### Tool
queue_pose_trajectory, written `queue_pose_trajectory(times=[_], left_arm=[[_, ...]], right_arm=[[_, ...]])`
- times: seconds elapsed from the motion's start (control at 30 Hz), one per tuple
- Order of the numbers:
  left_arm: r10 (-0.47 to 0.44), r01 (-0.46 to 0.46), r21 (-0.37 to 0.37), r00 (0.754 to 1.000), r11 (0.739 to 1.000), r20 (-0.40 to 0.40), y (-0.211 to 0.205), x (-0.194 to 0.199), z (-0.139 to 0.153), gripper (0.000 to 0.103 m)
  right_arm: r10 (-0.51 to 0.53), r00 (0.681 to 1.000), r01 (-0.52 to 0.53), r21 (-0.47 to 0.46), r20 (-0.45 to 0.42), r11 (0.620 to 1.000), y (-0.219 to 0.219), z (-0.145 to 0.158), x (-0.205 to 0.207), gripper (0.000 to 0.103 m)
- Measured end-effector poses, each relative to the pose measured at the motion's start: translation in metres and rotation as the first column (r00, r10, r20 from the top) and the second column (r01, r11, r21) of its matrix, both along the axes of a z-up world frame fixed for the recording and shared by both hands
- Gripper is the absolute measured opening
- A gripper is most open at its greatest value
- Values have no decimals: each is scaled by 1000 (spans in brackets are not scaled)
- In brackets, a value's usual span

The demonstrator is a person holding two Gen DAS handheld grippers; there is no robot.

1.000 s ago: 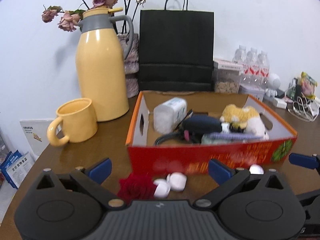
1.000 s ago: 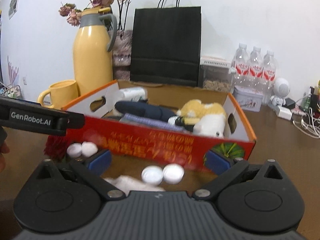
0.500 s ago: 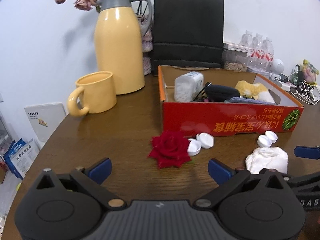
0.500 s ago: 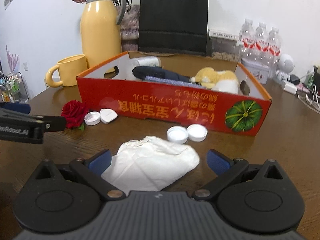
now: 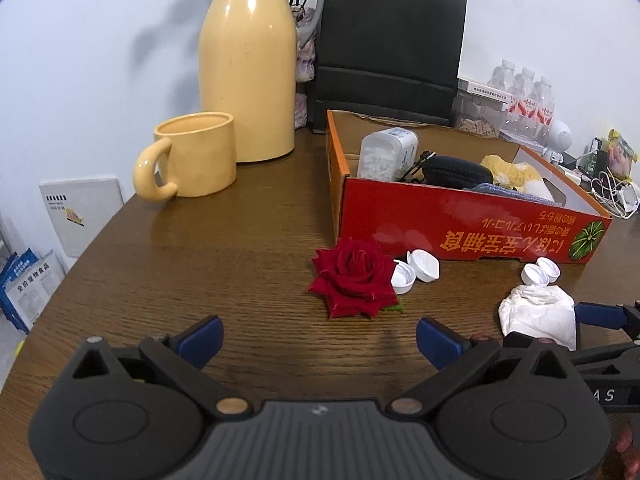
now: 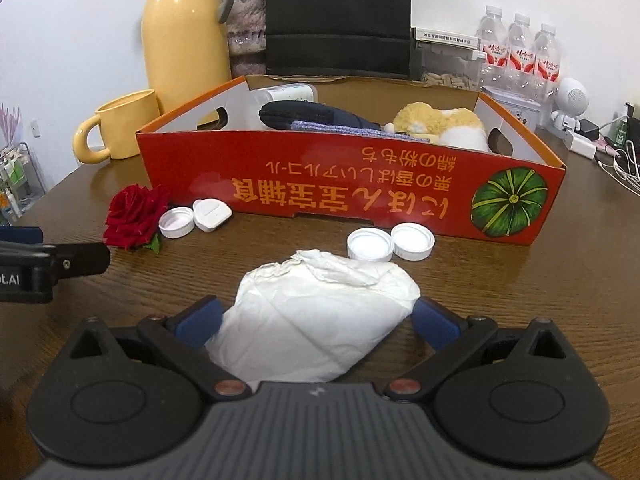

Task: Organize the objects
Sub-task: 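Grasp the white cloth bundle on the table with the right gripper, then grasp the red rose with the left gripper while the right holds the cloth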

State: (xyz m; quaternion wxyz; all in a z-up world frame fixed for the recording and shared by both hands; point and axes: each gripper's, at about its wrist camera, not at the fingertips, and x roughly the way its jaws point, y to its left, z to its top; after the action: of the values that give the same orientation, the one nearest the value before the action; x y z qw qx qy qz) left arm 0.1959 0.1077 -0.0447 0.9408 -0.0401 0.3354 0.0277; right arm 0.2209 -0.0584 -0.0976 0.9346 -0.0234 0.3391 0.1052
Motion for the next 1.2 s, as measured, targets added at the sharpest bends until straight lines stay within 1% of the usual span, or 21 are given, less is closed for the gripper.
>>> queue_pose_trajectory(times=[0.1, 0.13, 0.23, 0.3, 0.4, 0.43, 0.6, 0.63, 0.67, 0.77, 0.83, 0.9, 0.93, 0.97, 1.0, 1.03, 1.13, 1.2], left_arm=[[7, -7, -12, 1000, 1000, 2, 2, 0, 0, 103], [8, -8, -15, 1000, 1000, 1, 3, 0, 0, 103], [14, -14, -15, 1000, 1000, -4, 3, 0, -1, 103], [15, -15, -12, 1000, 1000, -5, 2, 0, -1, 103], [12, -12, -3, 1000, 1000, -9, 1, 1, -2, 103], [12, -12, 2, 1000, 1000, -12, 0, 2, -2, 103], [17, -17, 20, 1000, 1000, -23, -3, 4, -5, 103], [18, -18, 20, 1000, 1000, -21, -3, 5, -5, 103], [19, -19, 19, 1000, 1000, -21, -3, 5, -4, 103], [11, -11, 26, 1000, 1000, -22, -6, 8, -2, 103], [4, -3, 45, 1000, 999, -19, -9, 10, 1, 103], [-1, 2, 60, 1000, 998, -15, -11, 12, 3, 103], [-4, 4, 65, 1000, 998, -12, -12, 13, 4, 103], [-4, 5, 70, 1000, 998, -11, -12, 15, 4, 103], [-3, 4, 76, 1000, 997, -14, -12, 17, 5, 103], [-6, 7, 81, 1000, 997, -18, -13, 21, 4, 103], [-7, 10, 84, 999, 996, -41, -13, 33, 1, 102], [-9, 13, 80, 999, 997, -47, -13, 39, -1, 98]], right_arm=[[6, 1000, -6, 7, -1, 1000, -1, 0, -1, 102], [10, 1000, -10, 7, 1, 1000, -1, 1, -1, 100], [27, 1000, -27, 13, 15, 1000, -2, 2, -5, 88], [29, 999, -29, 17, 20, 999, -2, 3, -7, 85], [27, 999, -28, 40, 30, 999, -7, 5, -9, 71], [35, 999, -36, 49, 35, 998, -9, 5, -11, 69], [41, 998, -43, 56, 37, 998, -11, 6, -13, 67], [42, 998, -44, 57, 40, 997, -11, 6, -13, 60], [43, 998, -45, 60, 46, 997, -11, 6, -14, 41], [48, 998, -51, 64, 50, 997, -12, 7, -15, 41], [55, 997, -58, 72, 51, 996, -13, 7, -16, 40], [57, 997, -62, 84, 54, 995, -16, 7, -16, 45], [56, 997, -61, 93, 56, 994, -16, 8, -16, 59], [54, 997, -59, 95, 57, 994, -16, 9, -16, 85], [52, 997, -57, 90, 60, 994, -15, 10, -16, 95], [53, 996, -58, 77, 70, 995, -12, 11, -16, 99], [73, 995, -76, 41, 70, 996, -2, 13, -14, 101], [69, 996, -71, 23, 60, 997, 3, 12, -10, 103]])
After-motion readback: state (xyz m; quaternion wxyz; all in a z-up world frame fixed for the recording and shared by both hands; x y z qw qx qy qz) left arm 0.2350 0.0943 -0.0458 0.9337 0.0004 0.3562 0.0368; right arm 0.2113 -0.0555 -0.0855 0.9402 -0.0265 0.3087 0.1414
